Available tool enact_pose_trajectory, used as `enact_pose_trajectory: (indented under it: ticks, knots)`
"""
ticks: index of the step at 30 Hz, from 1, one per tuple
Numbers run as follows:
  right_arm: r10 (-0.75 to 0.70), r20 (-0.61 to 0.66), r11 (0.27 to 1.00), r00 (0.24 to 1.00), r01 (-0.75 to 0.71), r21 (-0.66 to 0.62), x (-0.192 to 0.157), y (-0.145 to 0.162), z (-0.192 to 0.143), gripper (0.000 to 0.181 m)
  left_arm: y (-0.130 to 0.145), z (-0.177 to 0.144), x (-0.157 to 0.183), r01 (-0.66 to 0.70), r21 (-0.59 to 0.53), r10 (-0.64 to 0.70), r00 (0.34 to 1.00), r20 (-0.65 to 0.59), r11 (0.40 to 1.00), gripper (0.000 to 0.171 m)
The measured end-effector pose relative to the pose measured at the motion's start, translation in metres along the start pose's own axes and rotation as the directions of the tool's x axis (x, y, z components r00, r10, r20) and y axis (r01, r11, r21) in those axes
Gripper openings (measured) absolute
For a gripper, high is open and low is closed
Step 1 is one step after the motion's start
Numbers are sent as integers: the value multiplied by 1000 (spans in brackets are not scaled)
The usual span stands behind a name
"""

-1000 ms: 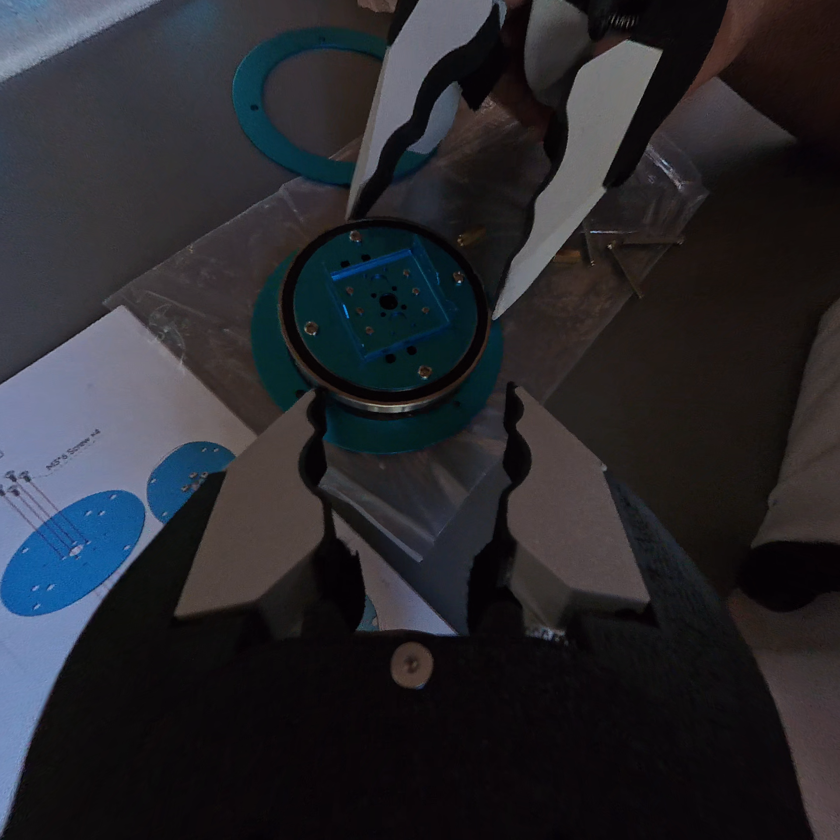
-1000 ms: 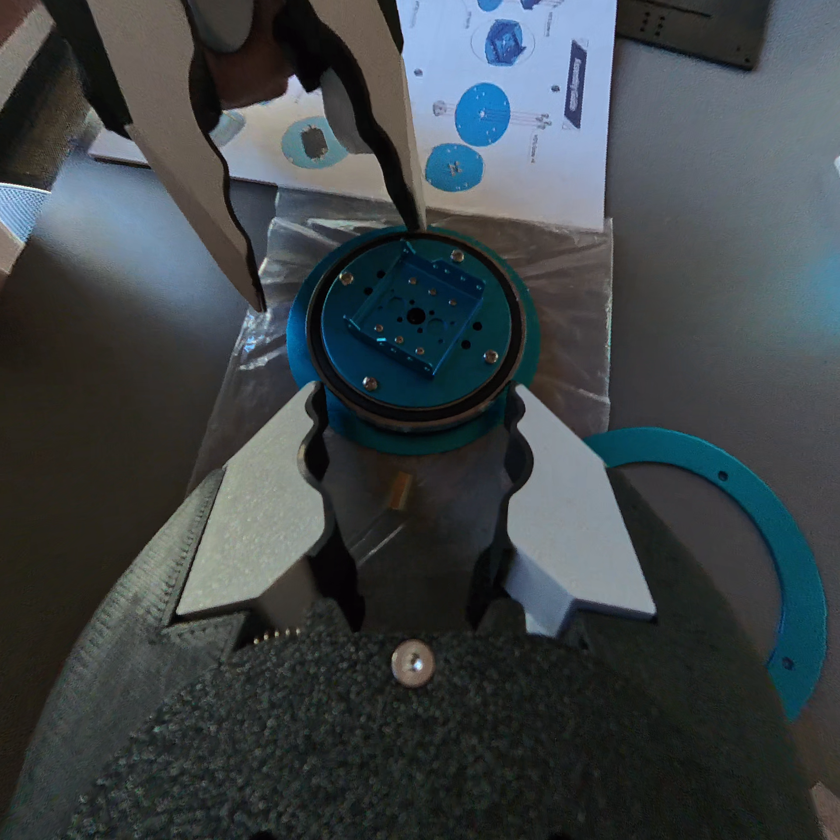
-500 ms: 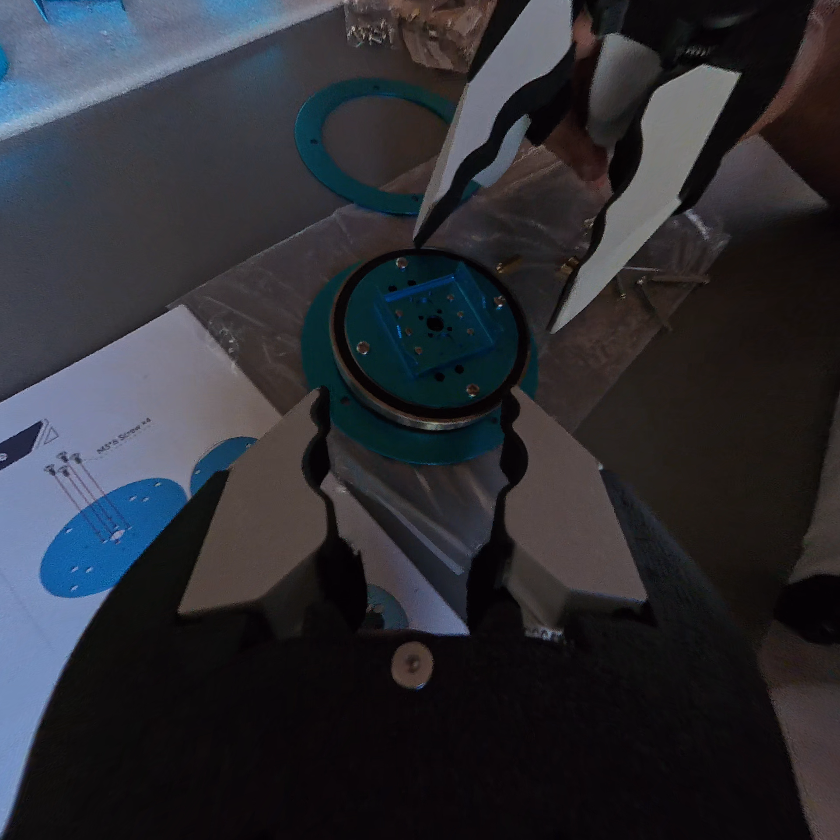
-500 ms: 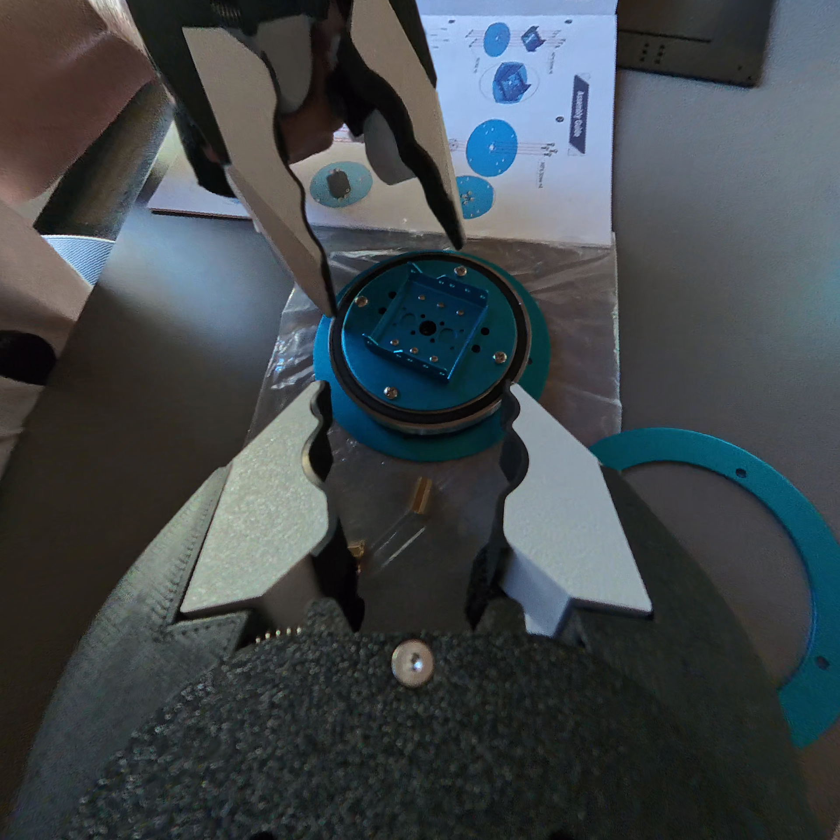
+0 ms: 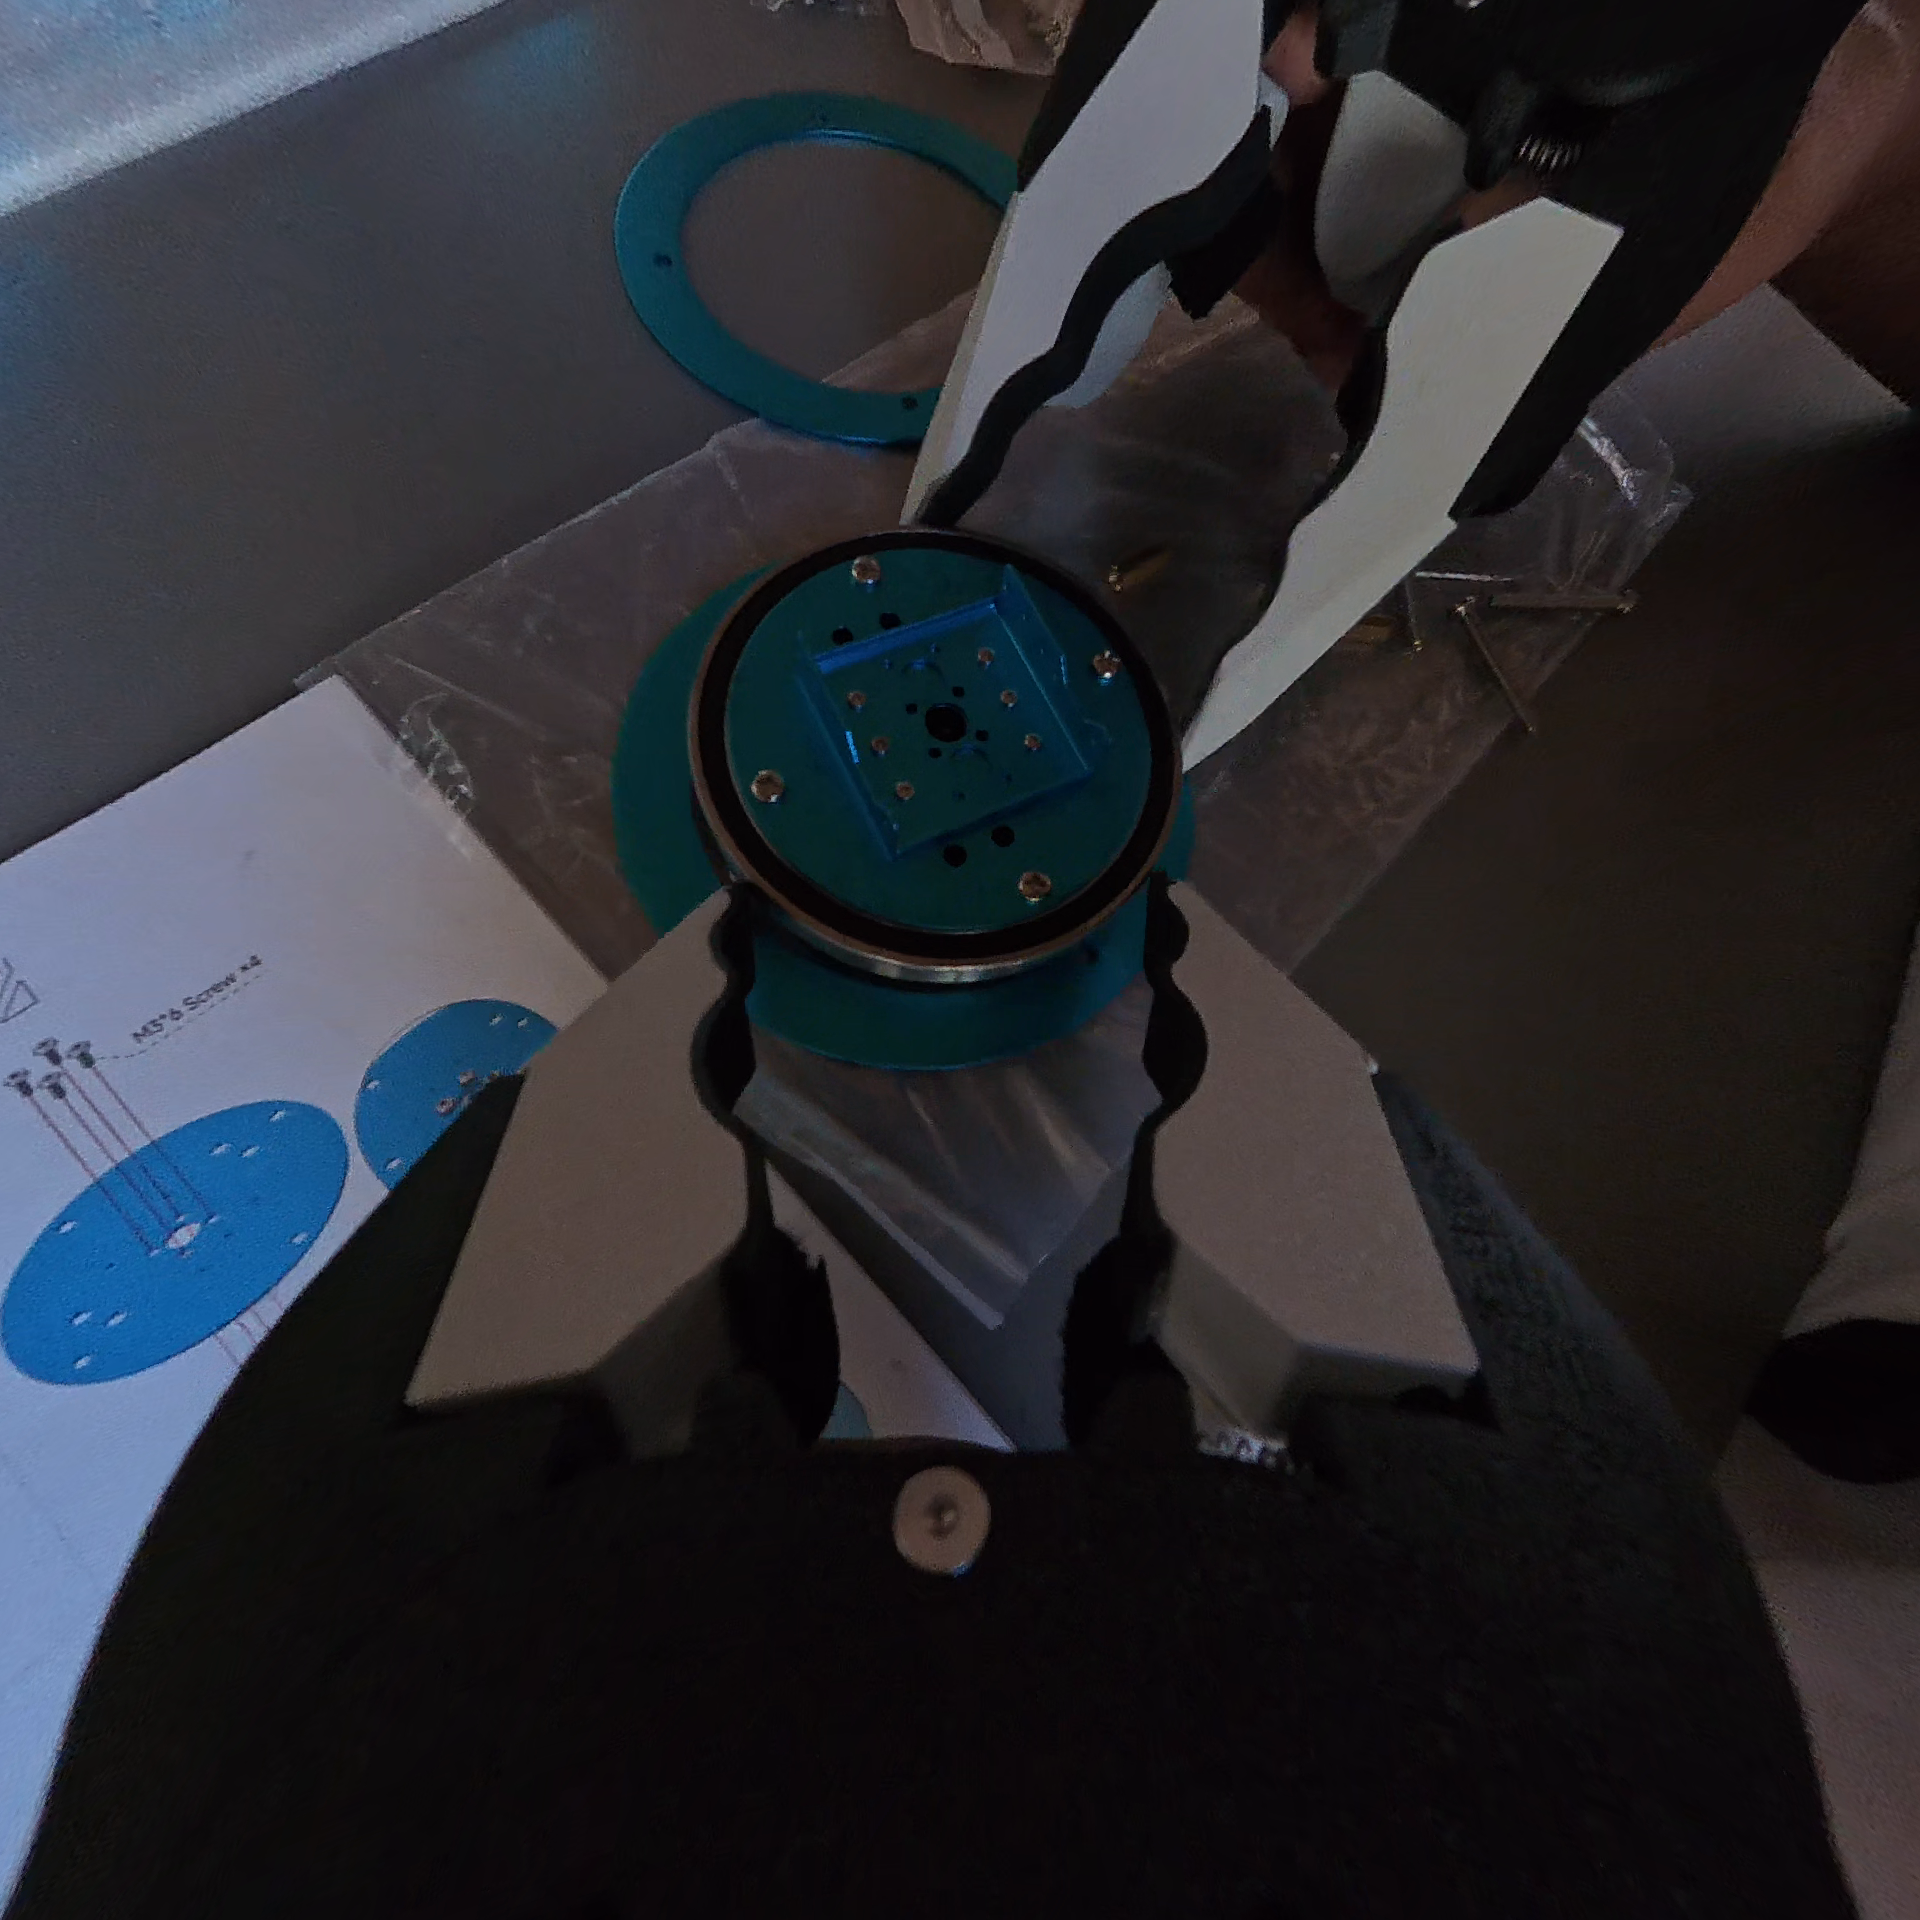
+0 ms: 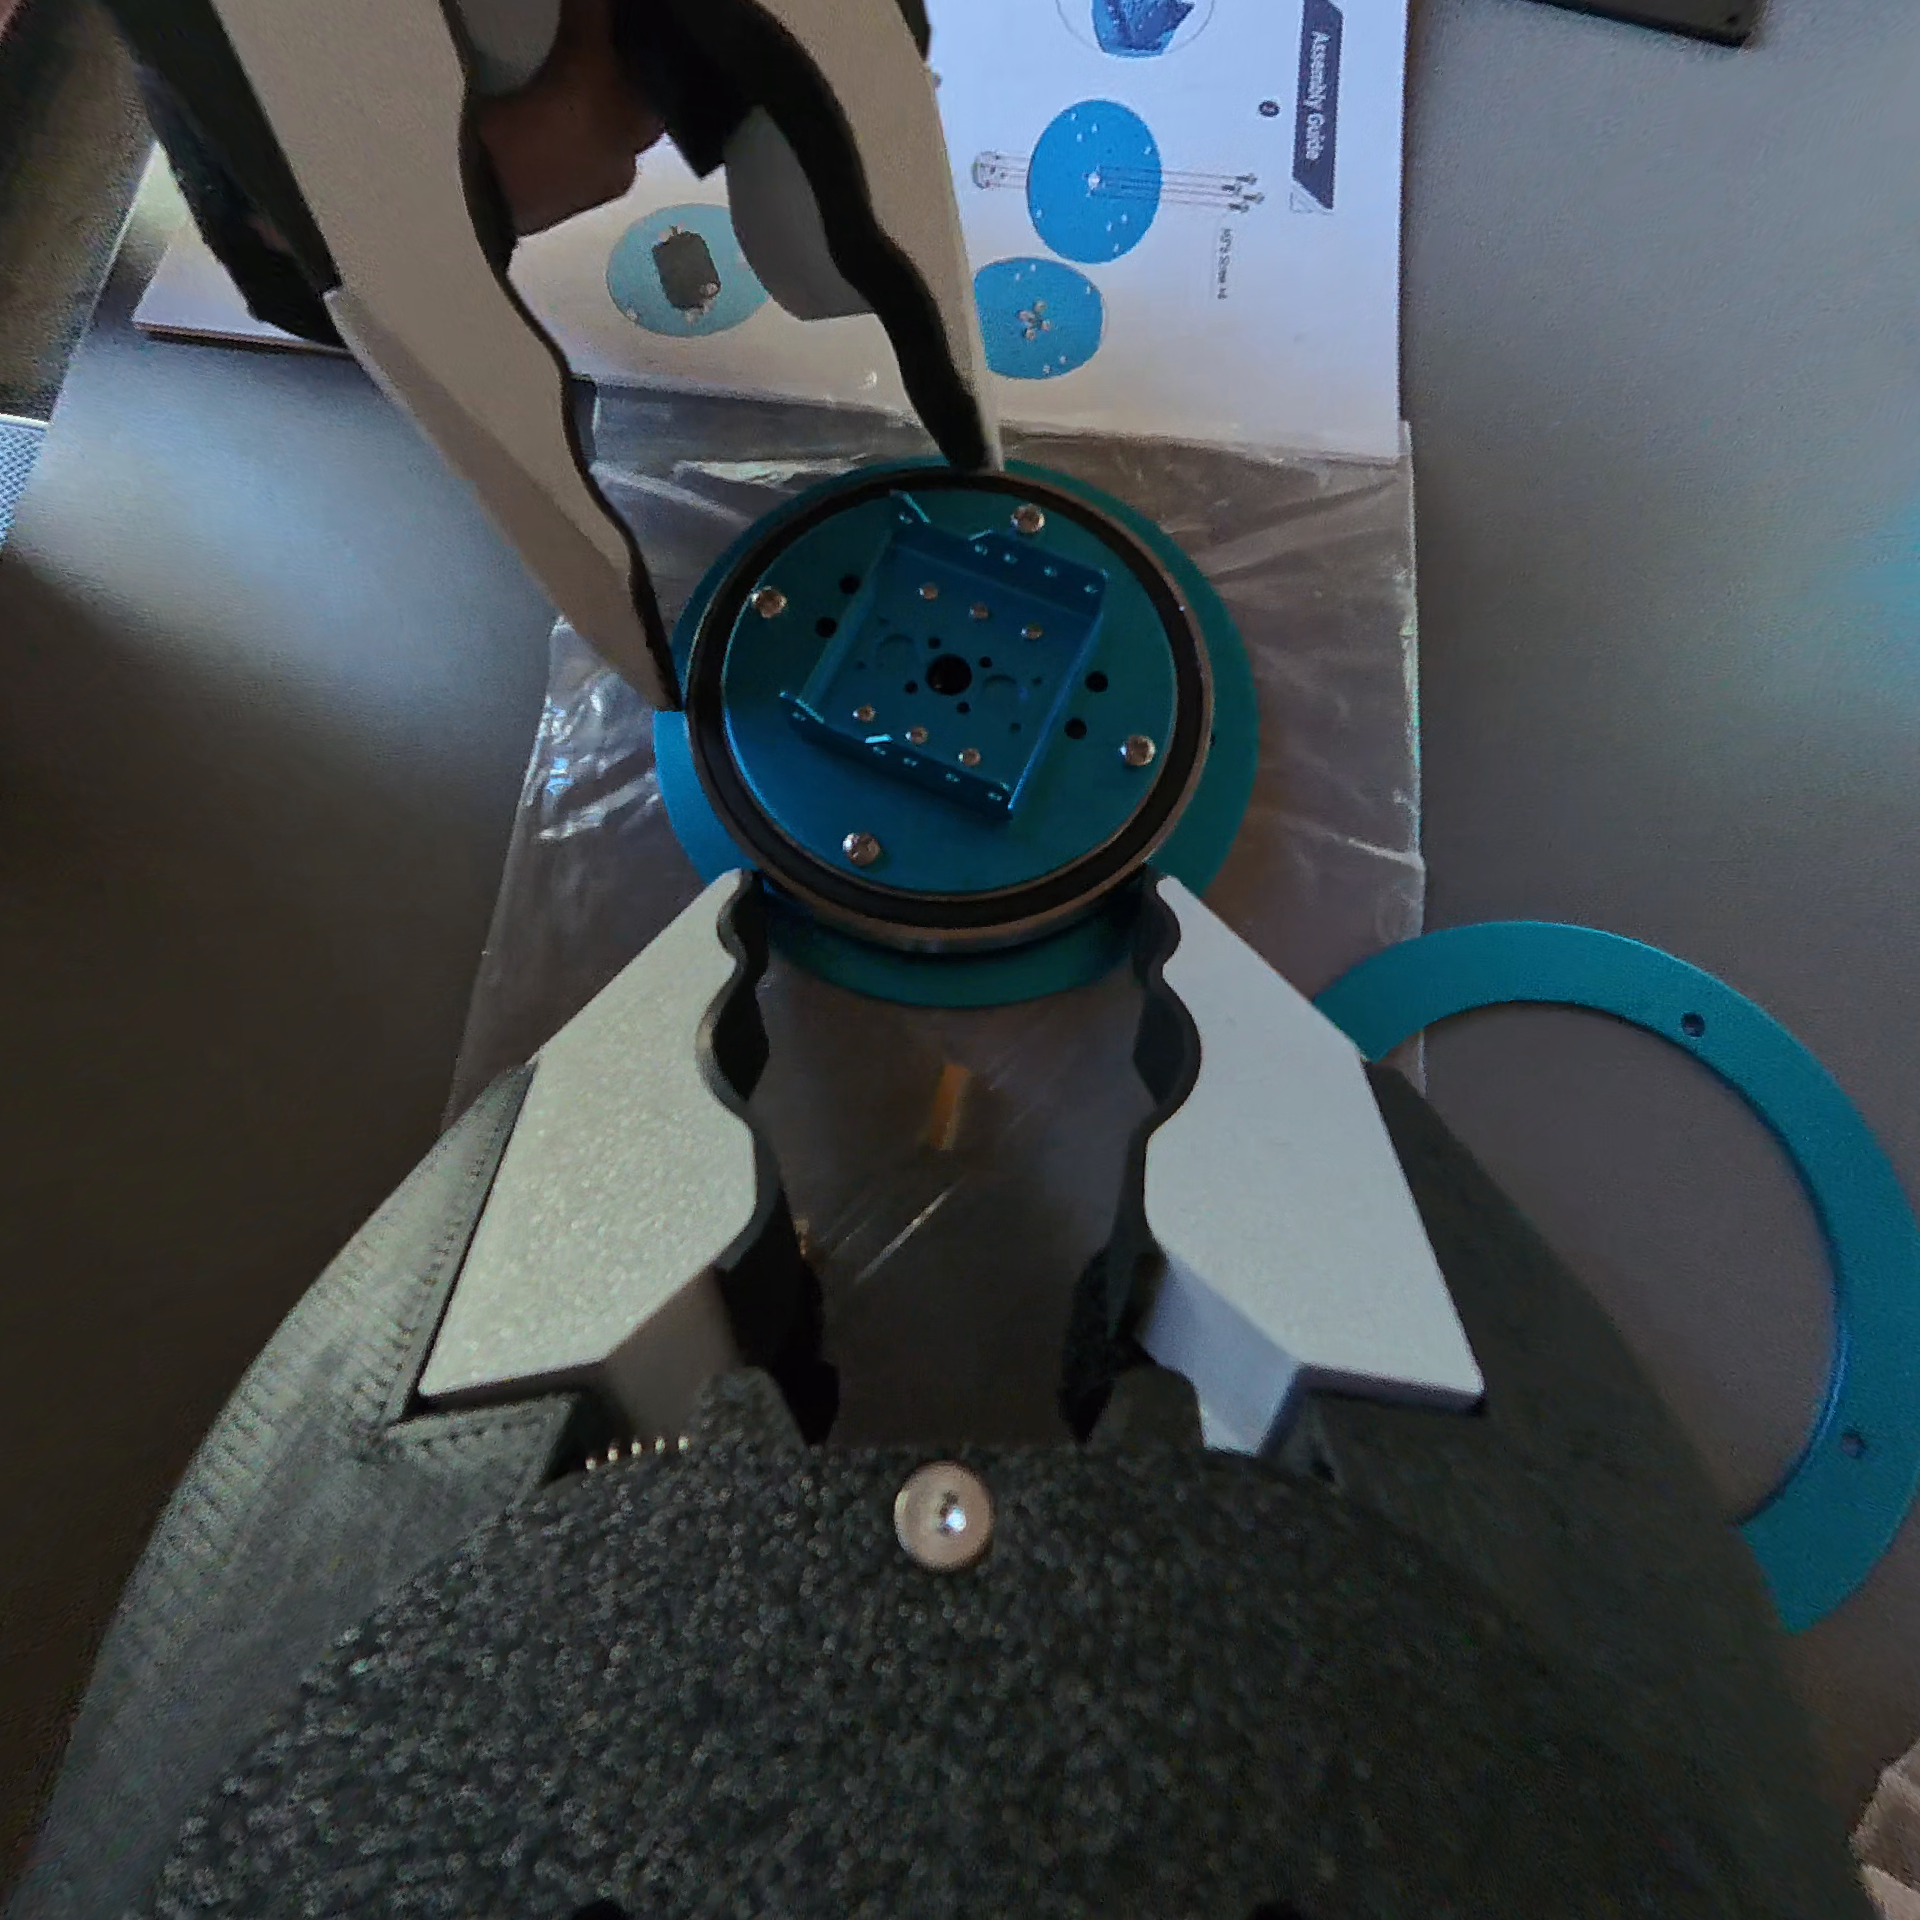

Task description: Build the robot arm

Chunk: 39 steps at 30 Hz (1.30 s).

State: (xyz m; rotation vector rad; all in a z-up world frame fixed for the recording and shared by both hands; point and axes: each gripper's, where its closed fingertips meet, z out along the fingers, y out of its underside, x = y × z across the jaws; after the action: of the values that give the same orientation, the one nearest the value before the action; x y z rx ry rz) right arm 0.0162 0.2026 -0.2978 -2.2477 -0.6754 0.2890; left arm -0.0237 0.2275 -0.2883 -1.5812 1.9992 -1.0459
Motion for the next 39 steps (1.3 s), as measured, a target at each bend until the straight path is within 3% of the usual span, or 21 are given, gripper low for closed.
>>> enact_pose_trajectory:
  ticks: [21, 31, 35, 39]
  knots:
    - [-34, 112, 999, 993, 30, 34, 6, -7, 3, 70, 4, -4, -4, 19, -16, -18, 999, 39, 1000, 75]
    - [-24, 88, 999, 996, 20, 42, 12, -3, -1, 69, 5, -6, -3, 32, -9, -32, 999, 35, 999, 75]
    - [52, 19, 996, 998, -53, 75, 30, 0, -37, 69, 3, -16, -10, 21, 13, -22, 997, 68, 1000, 75]
    - [241, -114, 969, 964, -234, 76, 68, 39, -82, 56, -32, -28, -20, -25, 115, 14, 996, 91, 993, 75]
